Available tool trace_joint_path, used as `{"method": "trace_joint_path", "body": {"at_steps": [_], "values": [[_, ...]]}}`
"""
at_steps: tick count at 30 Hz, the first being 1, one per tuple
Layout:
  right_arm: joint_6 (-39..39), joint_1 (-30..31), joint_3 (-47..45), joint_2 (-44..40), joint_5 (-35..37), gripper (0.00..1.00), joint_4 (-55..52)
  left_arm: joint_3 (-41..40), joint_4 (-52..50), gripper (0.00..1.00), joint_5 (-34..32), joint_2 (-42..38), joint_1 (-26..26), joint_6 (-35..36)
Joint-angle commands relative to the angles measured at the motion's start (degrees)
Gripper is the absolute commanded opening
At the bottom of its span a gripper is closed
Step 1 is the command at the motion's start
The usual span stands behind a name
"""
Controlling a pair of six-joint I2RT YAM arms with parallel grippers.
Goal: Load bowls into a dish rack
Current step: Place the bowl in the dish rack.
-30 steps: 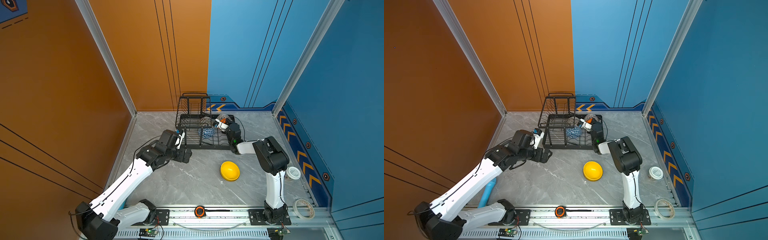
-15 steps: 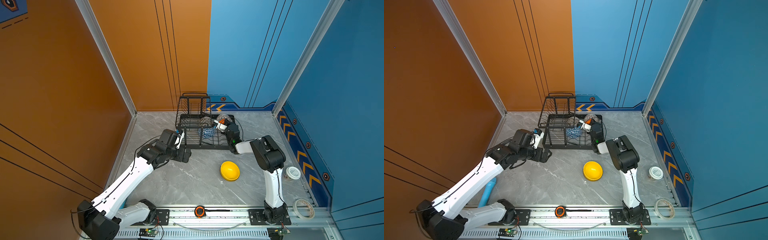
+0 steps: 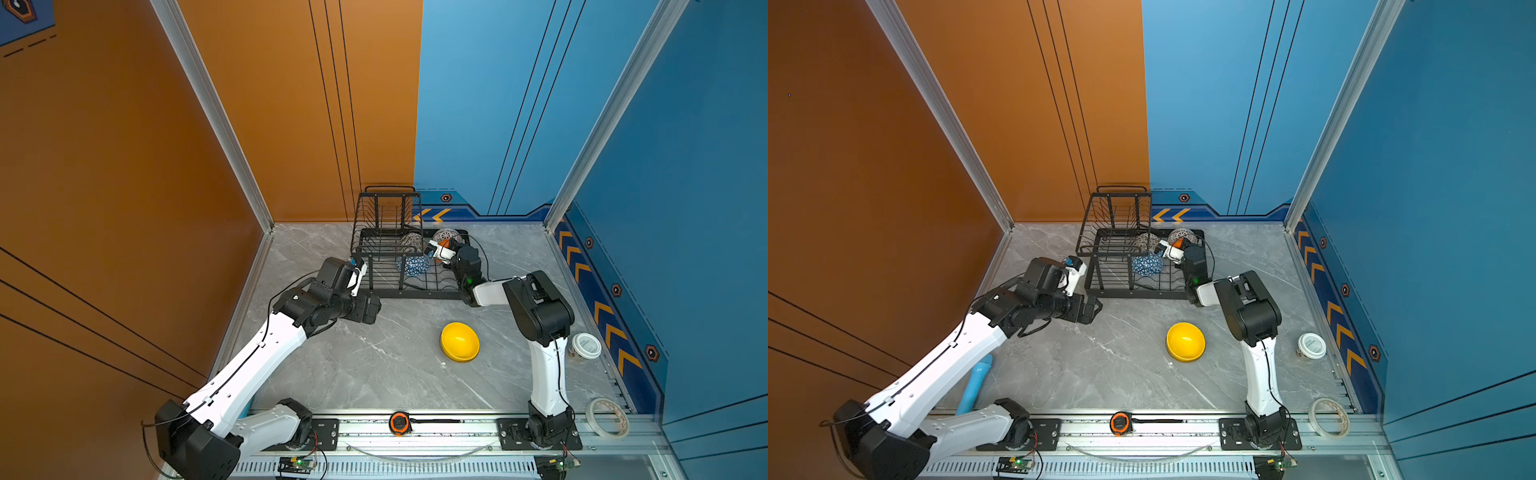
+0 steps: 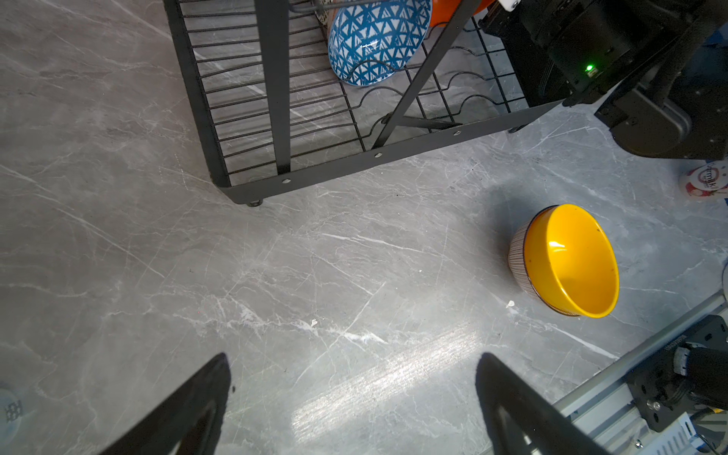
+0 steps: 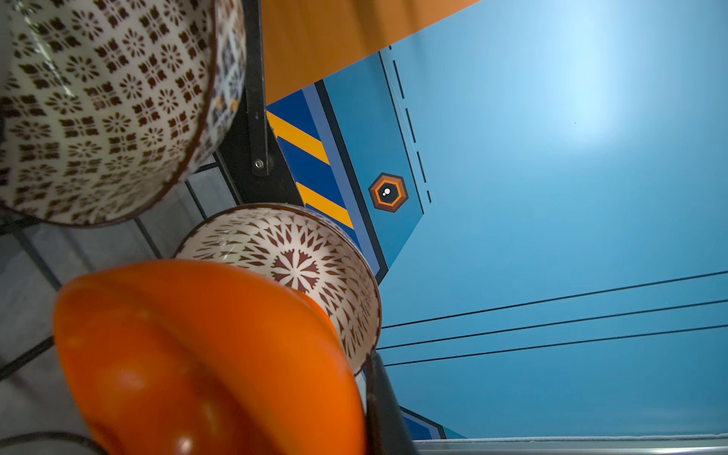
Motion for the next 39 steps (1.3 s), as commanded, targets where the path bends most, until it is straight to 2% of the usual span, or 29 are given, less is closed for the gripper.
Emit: {"method": "trace_joint_path", "body": {"at_steps": [1,6,11,22,24,25,28,29,34,39], "values": [[3.63,-0.14,-0.93,-2.75,-2.55,0.00,-6.00,0.62,-0.96,0.98,0.93,-0.90,0.51,0.71],[4.39,-0.14,-1.04,-2.42,-2.60,0.01,-6.46,0.89,-0.97,0.98,0.95,-0.48,0.54,0.71],[5.08,-0.23,-0.79,-2.21,-2.29,0.15,-6.06,0.85,-0.96,0.98,0.92,-0.45,0.54,0.62],[6.96,-0.49,-0.41,-5.81,-2.16,0.33,-7.97,0.86,-0.96,0.98,1.31,-0.50,0.54,0.66],[7.44,-0.49,-0.68,-6.76,-2.16,0.41,-8.92,0.88,-0.82,0.98,1.39,-0.45,0.54,0.92],[7.79,-0.49,-0.78,-7.24,-2.21,0.48,-9.39,0.88,-0.79,0.98,1.46,-0.45,0.52,1.01],[8.56,-0.42,-1.80,-8.68,-1.98,0.79,-9.77,0.98,-0.61,0.98,1.67,-0.51,0.54,1.15],[8.83,-0.34,-2.39,-9.29,-1.68,0.86,-9.63,0.98,-0.44,0.98,1.83,-0.61,0.54,1.15],[10.65,0.33,-5.44,-12.95,1.07,0.98,-9.95,1.34,-0.52,0.98,2.21,-0.95,0.44,1.15],[14.11,2.74,-11.02,-20.80,6.80,1.00,-11.94,0.72,0.49,0.98,2.36,-0.92,-0.99,0.75]]}}
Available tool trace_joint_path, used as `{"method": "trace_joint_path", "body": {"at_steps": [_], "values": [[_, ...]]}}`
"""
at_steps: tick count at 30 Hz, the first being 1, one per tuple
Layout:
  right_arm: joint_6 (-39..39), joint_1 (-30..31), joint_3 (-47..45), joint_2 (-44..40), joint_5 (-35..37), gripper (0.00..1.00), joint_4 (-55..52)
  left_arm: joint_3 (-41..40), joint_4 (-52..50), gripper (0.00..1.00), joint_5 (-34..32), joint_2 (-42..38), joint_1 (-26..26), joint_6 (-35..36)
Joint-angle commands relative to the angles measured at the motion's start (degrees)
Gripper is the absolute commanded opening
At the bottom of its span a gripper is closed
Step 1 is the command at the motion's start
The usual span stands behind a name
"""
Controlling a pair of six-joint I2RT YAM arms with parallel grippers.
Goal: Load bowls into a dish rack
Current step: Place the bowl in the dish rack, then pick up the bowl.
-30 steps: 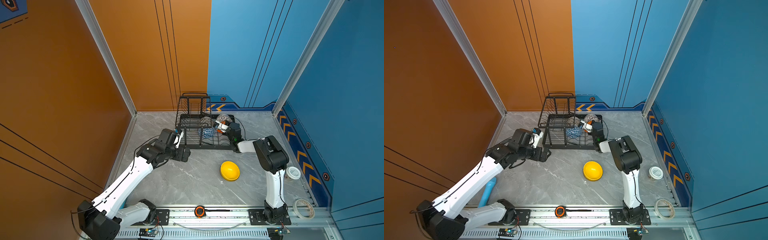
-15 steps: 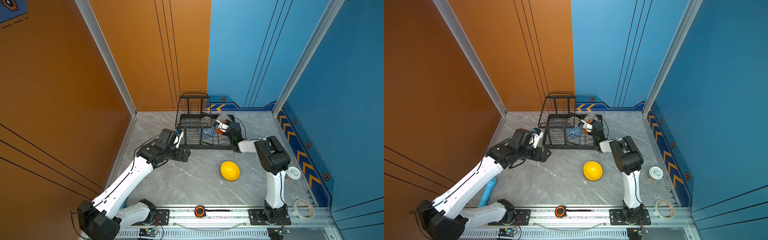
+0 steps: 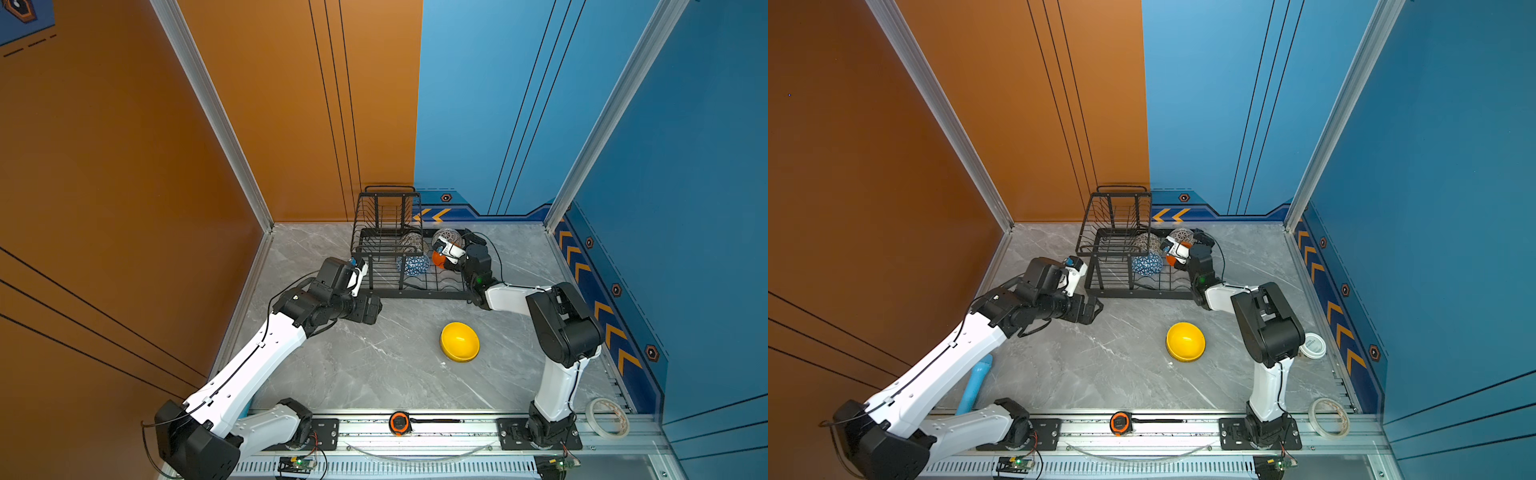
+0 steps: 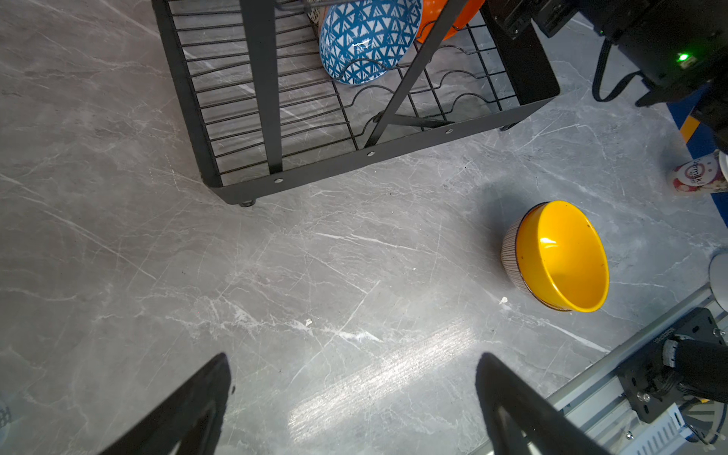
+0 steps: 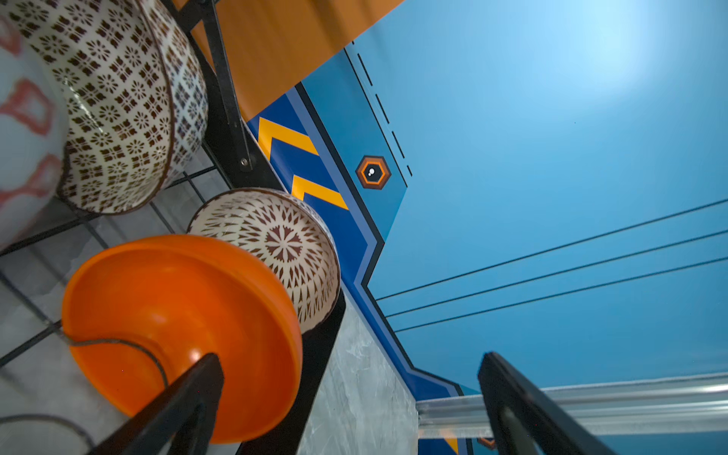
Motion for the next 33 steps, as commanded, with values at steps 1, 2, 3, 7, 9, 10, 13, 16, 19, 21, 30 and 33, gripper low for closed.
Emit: {"method": "trace_joint_path", "body": {"at_steps": [1,2,3,7,9,10,13,16,19,21,30,33], "values": [[5.32,2.38,-3.56,-7.88,6.04,1.00,-3.98,0.61,0.93,0.98,1.05,-0.83,-1.39,0.36],[7.45,3.17,-4.41,-10.57,7.48,1.00,-6.69,0.43,1.46,0.98,0.86,-0.66,-2.03,0.11],[9.95,3.94,-5.03,-13.18,8.62,1.00,-9.56,0.33,1.94,0.98,0.58,-0.61,-2.79,-0.16],[23.57,6.70,-5.92,-24.82,11.21,1.00,-27.49,0.24,4.27,0.98,-1.38,0.28,-6.45,-1.47],[31.24,7.35,-5.24,-29.59,9.92,1.00,-36.93,0.37,5.48,0.98,-2.04,0.89,-8.20,-2.17],[35.12,7.63,-4.73,-31.68,9.23,1.00,-41.70,0.55,6.07,0.98,-2.13,1.33,-9.09,-2.44],[42.59,8.63,-3.37,-36.13,7.20,1.00,-52.39,1.79,6.61,0.98,-2.55,3.14,-11.65,-2.68],[50.24,9.48,-2.41,-39.53,6.89,1.00,-59.44,3.45,6.62,0.98,-2.92,5.07,-14.44,-2.76],[58.04,9.02,-0.87,-41.68,4.25,1.00,-66.44,5.18,6.61,0.98,-3.75,6.99,-17.44,-2.93],[61.44,9.04,-0.24,-42.55,2.08,1.00,-70.01,6.35,6.57,0.98,-4.08,8.62,-19.10,-2.94],[67.67,8.93,-0.08,-46.31,-2.46,1.00,-78.38,10.28,7.41,0.98,-3.99,17.65,-24.43,-4.54],[68.14,8.73,-0.92,-47.69,-3.74,1.00,-78.58,11.80,7.36,0.98,-4.29,20.98,-25.95,-5.18]]}}
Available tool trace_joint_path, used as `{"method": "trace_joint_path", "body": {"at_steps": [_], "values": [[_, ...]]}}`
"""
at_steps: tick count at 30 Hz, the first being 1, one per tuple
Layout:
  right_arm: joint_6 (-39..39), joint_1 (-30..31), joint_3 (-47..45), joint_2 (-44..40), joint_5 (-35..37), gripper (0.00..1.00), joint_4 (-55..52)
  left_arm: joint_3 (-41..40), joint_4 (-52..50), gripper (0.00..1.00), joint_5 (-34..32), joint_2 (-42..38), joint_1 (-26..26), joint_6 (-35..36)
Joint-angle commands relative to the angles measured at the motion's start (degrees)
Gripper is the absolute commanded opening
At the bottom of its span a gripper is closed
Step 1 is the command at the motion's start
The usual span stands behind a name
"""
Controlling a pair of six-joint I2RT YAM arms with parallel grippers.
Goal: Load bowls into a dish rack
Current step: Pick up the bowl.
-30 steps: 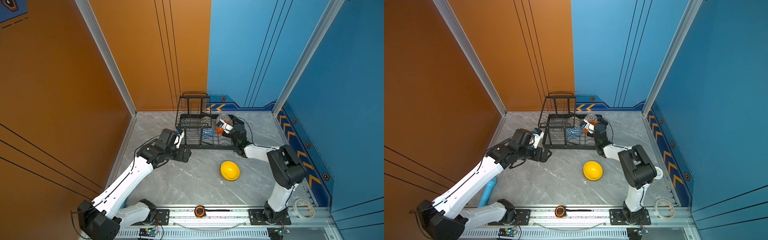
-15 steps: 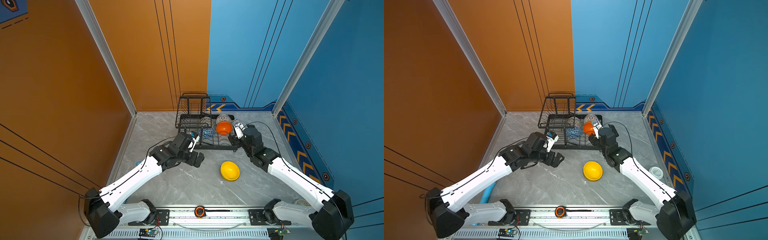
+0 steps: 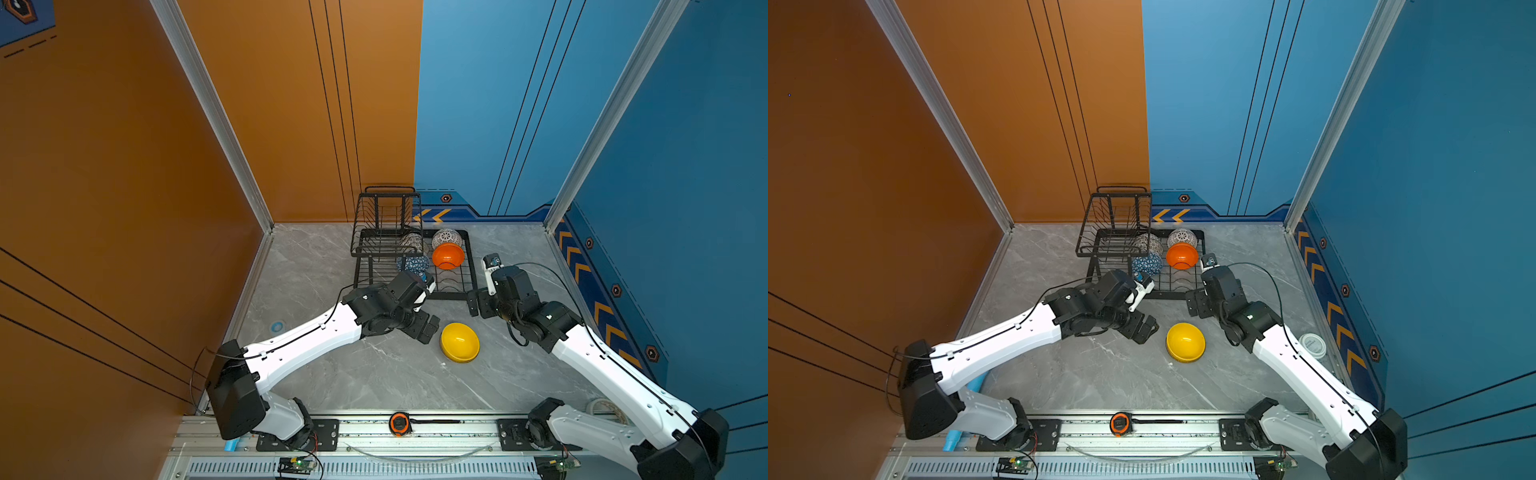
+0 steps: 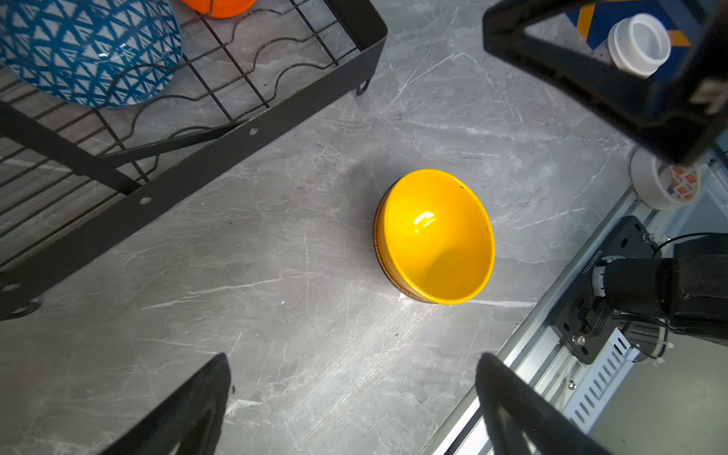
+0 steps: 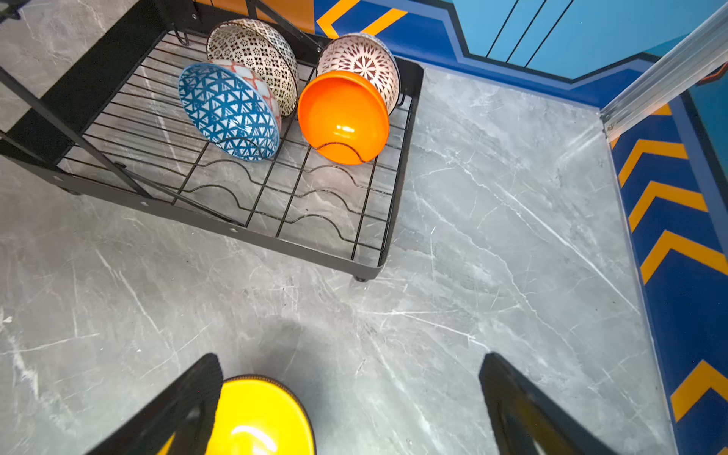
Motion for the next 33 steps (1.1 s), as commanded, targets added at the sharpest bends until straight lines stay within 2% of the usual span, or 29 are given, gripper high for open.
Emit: {"method": "trace_joint_path", "body": {"at_steps": [1,9,16,19,26,33], "values": [[3.09,-0.43,0.41,-2.16,-2.33,1.00,-3.48,2.51,0.08,0.98,-1.15,2.88,-1.78,-1.33],[2.60,-2.05,-0.51,-2.47,-3.01,1.00,-3.57,5.55,0.13,0.99,-1.44,9.18,-3.98,-2.43],[2.26,-3.33,-1.21,-2.54,-3.97,1.00,-3.57,7.66,0.13,0.88,-1.69,13.65,-5.15,-2.39],[2.11,-3.75,-1.49,-2.54,-4.37,1.00,-3.56,8.61,0.14,0.79,-1.96,15.41,-5.61,-2.30],[2.09,-4.42,-2.09,-2.52,-5.00,1.00,-3.21,9.92,0.31,0.68,-1.60,18.93,-5.98,-1.91],[1.90,-4.55,-1.87,-2.23,-5.54,1.00,-3.13,9.78,0.92,0.52,-1.52,20.92,-6.11,-1.64]]}}
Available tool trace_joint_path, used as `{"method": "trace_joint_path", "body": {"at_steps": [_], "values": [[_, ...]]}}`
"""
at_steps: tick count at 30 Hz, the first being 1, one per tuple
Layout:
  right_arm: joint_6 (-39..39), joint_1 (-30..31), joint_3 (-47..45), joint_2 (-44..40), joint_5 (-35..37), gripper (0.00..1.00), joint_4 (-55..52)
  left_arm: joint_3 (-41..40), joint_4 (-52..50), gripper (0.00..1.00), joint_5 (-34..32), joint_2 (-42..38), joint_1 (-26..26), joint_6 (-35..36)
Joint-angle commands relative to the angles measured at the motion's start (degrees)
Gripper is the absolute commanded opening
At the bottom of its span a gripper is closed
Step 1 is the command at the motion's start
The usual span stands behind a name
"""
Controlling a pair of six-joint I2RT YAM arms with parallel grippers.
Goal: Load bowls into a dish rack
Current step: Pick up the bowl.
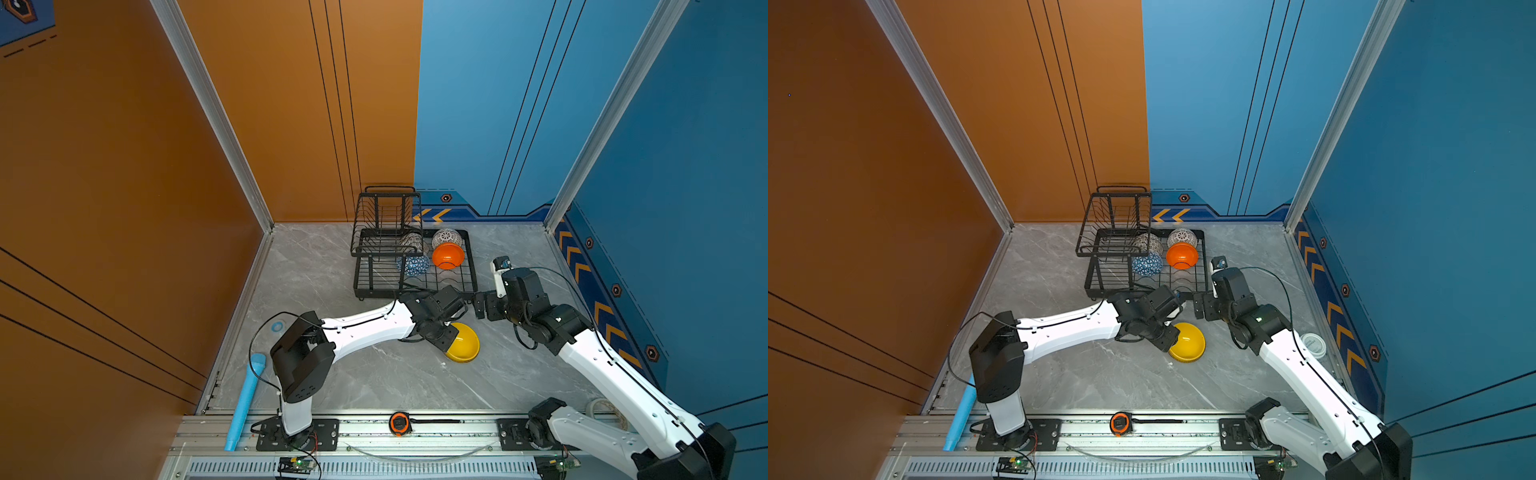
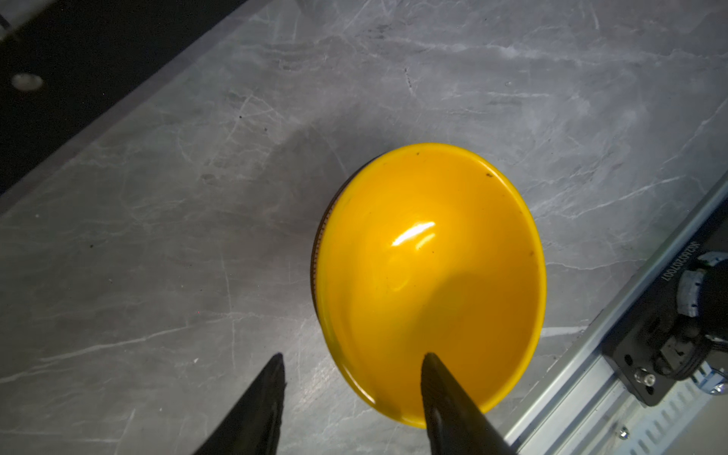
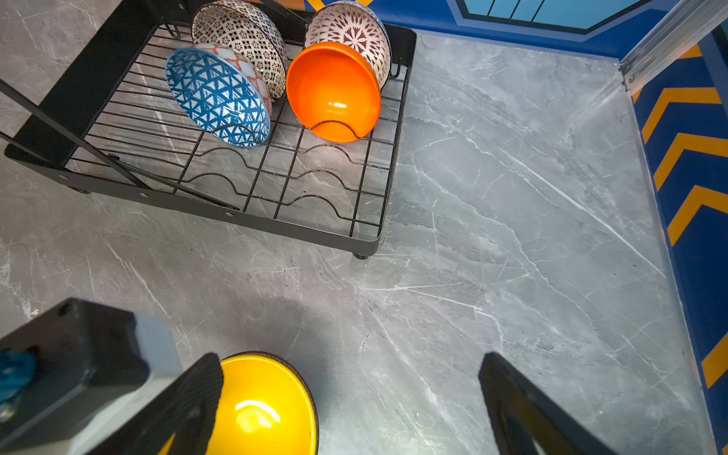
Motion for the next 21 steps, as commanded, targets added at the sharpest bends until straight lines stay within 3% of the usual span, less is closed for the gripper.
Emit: {"method": "trace_joint_path", "body": {"at_steps": [1,21], "values": [[0.13,-0.31,-0.37,-0.11,-1.10,1.00,-1.23,1.23,0.24,0.51,-0.69,1.10,-0.56,0.35],[-0.67,-0.41,-0.05,0.06,-1.96,1.00,-1.22,3.43,0.60,0.26,-0.51,4.91,-0.40,0.61]]}}
